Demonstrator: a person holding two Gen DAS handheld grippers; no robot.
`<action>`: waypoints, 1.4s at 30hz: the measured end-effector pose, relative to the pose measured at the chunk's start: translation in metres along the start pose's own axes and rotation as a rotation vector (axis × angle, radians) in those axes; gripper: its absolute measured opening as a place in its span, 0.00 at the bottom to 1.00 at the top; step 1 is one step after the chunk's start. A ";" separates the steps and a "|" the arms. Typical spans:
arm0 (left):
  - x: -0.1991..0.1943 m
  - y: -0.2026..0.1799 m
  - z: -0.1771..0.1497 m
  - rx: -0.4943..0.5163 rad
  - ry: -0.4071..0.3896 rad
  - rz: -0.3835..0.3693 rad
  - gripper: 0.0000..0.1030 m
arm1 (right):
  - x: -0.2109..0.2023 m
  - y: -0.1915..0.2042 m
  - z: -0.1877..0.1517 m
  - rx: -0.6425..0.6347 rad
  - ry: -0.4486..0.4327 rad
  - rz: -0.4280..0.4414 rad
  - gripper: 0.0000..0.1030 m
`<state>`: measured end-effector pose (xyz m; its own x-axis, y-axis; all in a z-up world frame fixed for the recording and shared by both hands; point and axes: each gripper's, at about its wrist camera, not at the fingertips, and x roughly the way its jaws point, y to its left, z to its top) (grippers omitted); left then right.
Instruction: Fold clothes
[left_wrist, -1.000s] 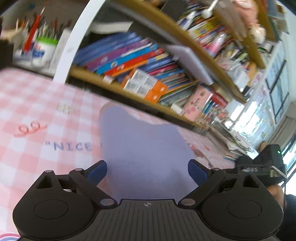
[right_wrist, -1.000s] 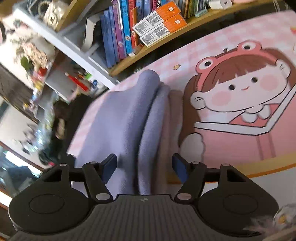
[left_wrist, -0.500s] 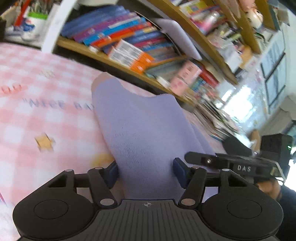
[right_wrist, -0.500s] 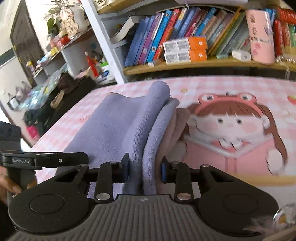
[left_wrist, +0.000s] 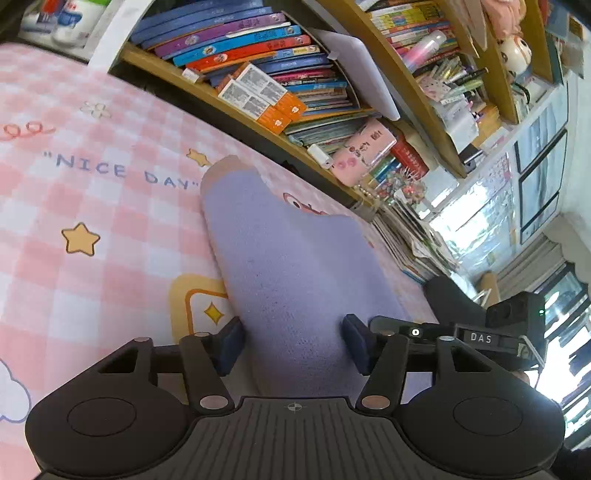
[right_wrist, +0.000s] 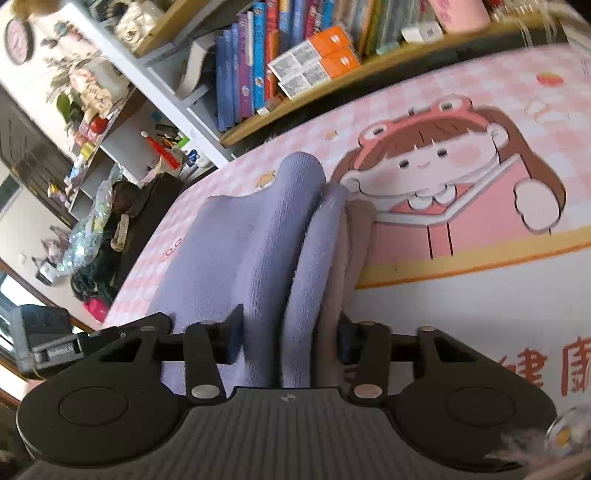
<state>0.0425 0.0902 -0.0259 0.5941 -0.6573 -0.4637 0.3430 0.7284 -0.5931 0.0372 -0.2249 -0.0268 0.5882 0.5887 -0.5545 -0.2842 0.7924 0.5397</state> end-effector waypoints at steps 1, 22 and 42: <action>-0.001 -0.008 -0.001 0.045 -0.007 0.028 0.51 | -0.002 0.006 -0.001 -0.049 -0.018 -0.013 0.30; 0.008 -0.012 0.005 0.054 0.022 0.028 0.53 | -0.012 0.005 -0.006 -0.037 -0.025 0.019 0.28; 0.082 0.023 0.133 0.101 -0.026 0.114 0.54 | 0.078 -0.001 0.116 -0.151 -0.140 -0.067 0.27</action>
<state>0.1953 0.0787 0.0103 0.6514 -0.5648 -0.5066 0.3430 0.8148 -0.4674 0.1713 -0.1988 0.0031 0.7058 0.5140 -0.4874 -0.3445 0.8503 0.3979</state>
